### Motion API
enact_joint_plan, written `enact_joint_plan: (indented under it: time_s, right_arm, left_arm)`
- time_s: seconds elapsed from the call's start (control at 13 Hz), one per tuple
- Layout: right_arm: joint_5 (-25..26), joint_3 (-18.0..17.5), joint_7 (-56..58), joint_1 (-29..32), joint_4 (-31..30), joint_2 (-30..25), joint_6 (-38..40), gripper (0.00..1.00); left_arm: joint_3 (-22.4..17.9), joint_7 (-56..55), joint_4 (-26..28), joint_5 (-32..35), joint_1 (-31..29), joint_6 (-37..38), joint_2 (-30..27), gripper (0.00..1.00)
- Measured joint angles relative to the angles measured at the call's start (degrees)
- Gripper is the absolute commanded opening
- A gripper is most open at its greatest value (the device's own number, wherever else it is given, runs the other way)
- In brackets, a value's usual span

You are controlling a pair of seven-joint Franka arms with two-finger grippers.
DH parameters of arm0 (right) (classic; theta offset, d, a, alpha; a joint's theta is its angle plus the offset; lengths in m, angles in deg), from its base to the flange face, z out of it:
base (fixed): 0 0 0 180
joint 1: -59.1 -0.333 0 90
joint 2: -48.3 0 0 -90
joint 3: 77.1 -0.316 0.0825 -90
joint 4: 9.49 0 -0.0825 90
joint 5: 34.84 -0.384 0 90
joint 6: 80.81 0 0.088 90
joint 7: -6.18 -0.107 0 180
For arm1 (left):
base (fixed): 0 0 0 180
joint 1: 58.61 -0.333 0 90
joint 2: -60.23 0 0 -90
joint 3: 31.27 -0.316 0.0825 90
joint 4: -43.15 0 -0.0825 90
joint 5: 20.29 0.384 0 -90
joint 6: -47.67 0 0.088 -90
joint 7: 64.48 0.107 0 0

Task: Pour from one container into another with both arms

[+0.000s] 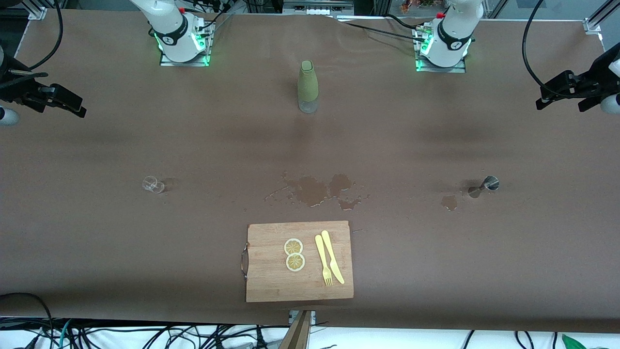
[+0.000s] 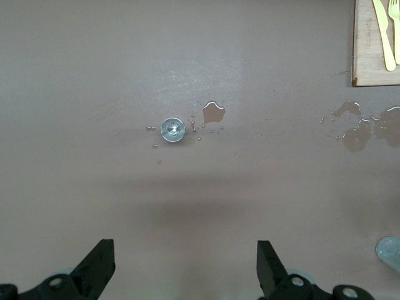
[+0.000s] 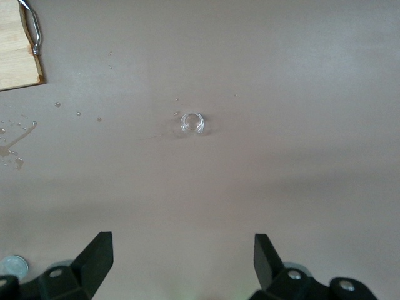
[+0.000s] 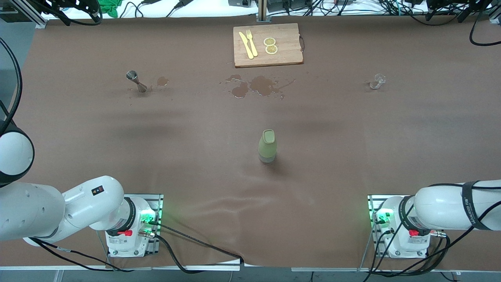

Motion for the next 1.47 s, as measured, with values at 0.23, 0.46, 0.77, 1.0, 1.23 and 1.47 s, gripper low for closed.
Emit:
enact_joint_plan:
  time_s: [0.23, 0.46, 0.77, 1.0, 1.23, 1.47]
  right_arm:
    - [0.0, 0.0, 0.0, 0.0, 0.0, 0.0, 0.0, 1.0]
    - [0.0, 0.0, 0.0, 0.0, 0.0, 0.0, 0.0, 1.0]
    - [0.0, 0.0, 0.0, 0.0, 0.0, 0.0, 0.0, 1.0]
    - [0.0, 0.0, 1.09, 0.0, -0.01, 0.01, 0.0, 1.0]
    - [0.0, 0.02, 8.33, 0.0, -0.07, 0.52, 0.07, 1.0]
    - [0.0, 0.35, 23.58, 0.22, -0.1, 1.83, 0.09, 1.0]
  left_arm:
    - [-0.12, 0.82, 0.01, -1.76, -1.64, 0.0, 0.52, 1.0]
    - [-0.4, 5.72, 0.01, -2.9, -4.82, -0.4, 1.47, 1.0]
    - [-0.5, 15.32, 0.01, -3.68, -8.0, -1.46, 2.65, 1.0]
    - [-0.5, 20.94, 0.01, -4.99, -9.89, -1.89, 3.11, 1.0]
    - [-0.5, 25.78, 0.02, -6.42, -10.87, -3.59, 4.72, 1.0]
    - [-0.5, 27.93, 0.01, -7.52, -11.89, -4.21, 6.14, 1.0]
